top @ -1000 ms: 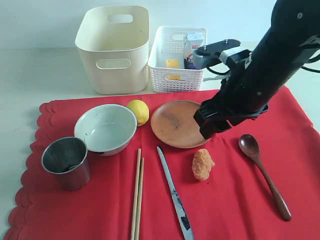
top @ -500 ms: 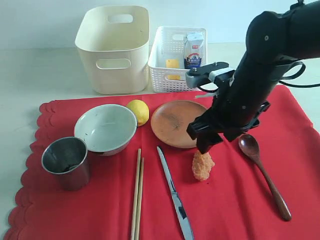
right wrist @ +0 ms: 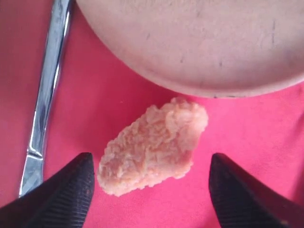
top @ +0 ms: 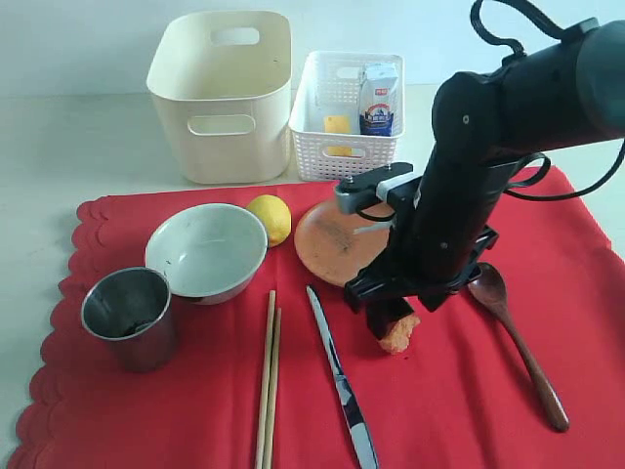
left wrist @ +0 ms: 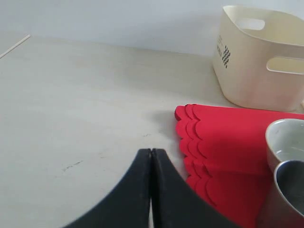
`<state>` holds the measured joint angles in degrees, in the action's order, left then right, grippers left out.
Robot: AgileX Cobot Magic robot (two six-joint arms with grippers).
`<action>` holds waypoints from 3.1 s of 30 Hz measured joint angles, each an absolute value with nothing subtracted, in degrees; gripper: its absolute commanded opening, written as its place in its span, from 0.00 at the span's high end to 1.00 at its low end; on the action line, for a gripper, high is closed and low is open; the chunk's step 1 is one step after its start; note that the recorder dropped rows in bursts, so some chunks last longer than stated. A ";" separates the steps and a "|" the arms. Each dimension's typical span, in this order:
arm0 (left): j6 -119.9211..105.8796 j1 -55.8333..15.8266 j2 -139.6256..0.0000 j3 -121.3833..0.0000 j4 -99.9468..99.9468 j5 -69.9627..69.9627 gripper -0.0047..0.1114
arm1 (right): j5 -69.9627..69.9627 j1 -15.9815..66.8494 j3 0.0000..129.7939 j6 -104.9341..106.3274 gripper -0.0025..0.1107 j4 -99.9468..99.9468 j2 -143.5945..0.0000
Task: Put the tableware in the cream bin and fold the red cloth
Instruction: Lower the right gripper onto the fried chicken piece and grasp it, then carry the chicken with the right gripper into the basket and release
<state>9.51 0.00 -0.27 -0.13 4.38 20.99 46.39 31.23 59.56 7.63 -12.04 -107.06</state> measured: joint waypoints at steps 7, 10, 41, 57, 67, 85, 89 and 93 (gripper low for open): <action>9.51 0.00 -0.27 -0.13 4.38 20.99 0.96 | 44.66 31.23 59.65 6.59 0.41 -12.04 -108.05; 9.51 0.00 -0.27 -0.13 4.38 20.99 0.96 | 44.10 31.23 59.65 6.35 0.41 -13.00 -109.44; 9.51 0.00 -0.27 -0.13 4.38 20.99 0.96 | 49.15 31.23 60.96 8.21 0.98 -11.84 -99.47; 9.51 0.00 -0.27 -0.13 4.38 20.99 0.96 | 46.44 31.23 60.96 9.41 0.98 -10.08 -86.12; 9.51 0.00 -0.27 -0.13 4.38 20.99 0.96 | 43.19 31.23 69.51 9.22 0.98 -5.35 -87.46; 9.51 0.00 -0.27 -0.13 4.38 20.99 0.96 | 35.55 23.21 91.27 5.59 0.98 3.68 -110.51; 9.51 0.00 -0.27 -0.13 4.38 20.99 0.96 | 33.89 21.49 95.33 5.47 0.98 1.99 -116.50; 9.51 0.00 -0.27 -0.13 4.38 20.99 0.96 | 33.14 21.36 99.94 5.47 0.98 0.75 -122.61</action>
<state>9.51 0.00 -0.27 -0.13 4.38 20.99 33.14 21.36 99.94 5.47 0.75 -122.61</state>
